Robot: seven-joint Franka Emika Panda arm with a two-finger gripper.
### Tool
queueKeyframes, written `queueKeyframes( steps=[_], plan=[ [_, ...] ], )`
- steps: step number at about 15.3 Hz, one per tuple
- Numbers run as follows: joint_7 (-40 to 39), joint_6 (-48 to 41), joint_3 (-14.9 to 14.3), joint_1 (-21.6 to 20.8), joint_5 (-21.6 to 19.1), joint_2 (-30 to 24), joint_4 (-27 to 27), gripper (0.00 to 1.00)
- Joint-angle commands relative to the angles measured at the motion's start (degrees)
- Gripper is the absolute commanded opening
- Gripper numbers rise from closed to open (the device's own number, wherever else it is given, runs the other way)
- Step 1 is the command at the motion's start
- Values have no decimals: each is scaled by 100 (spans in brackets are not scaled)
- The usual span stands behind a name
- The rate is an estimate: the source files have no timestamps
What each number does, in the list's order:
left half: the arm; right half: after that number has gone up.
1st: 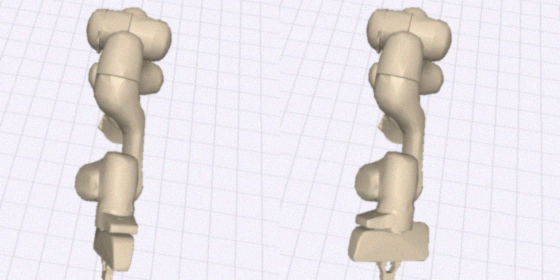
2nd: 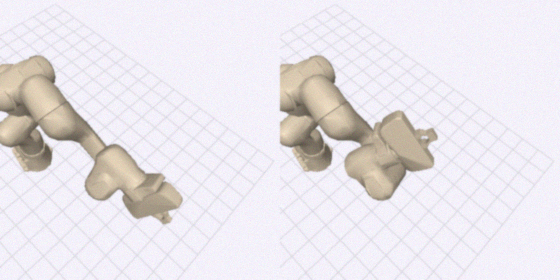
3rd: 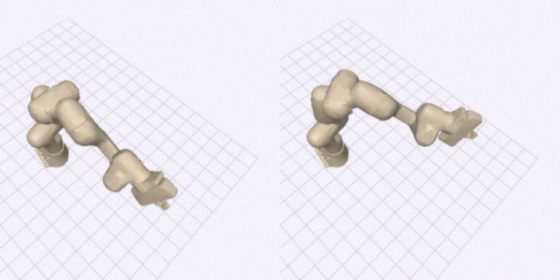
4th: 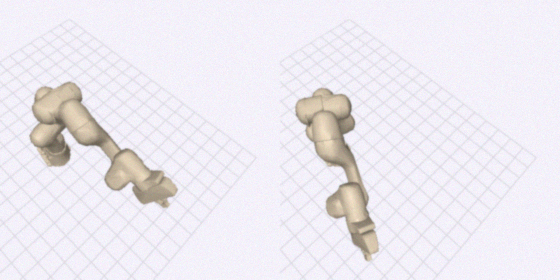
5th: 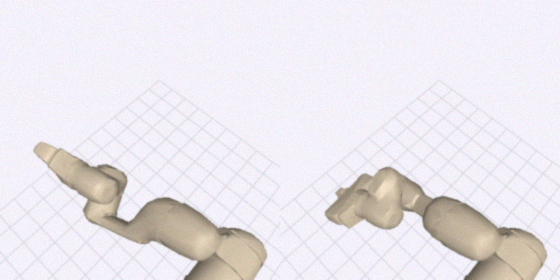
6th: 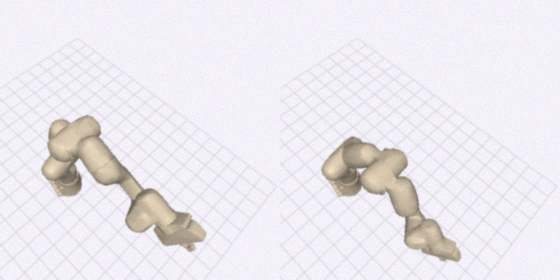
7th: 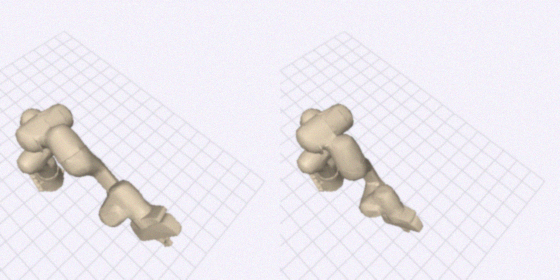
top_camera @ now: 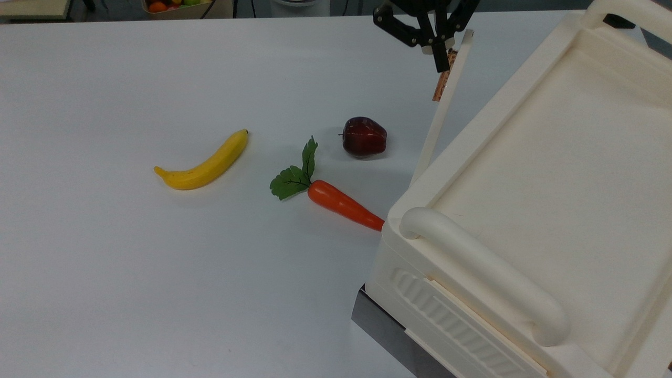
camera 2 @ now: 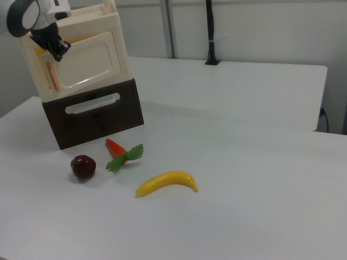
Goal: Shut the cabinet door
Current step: 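Press the door flat against the cabinet body until shut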
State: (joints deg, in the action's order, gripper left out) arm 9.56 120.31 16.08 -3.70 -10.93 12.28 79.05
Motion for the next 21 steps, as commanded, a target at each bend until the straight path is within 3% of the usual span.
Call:
queueKeyframes(
  steps=[1, 9, 17, 21],
  plan=[
    [37, 106, -9, -165, 65, 55, 50, 0],
    [38, 1573, 0, -500, -5, 283, 76, 0],
    [20, 1549, -9, -501, 56, 336, 85, 0],
    [-41, 988, -157, -378, 117, 169, 287, 0]
  ],
)
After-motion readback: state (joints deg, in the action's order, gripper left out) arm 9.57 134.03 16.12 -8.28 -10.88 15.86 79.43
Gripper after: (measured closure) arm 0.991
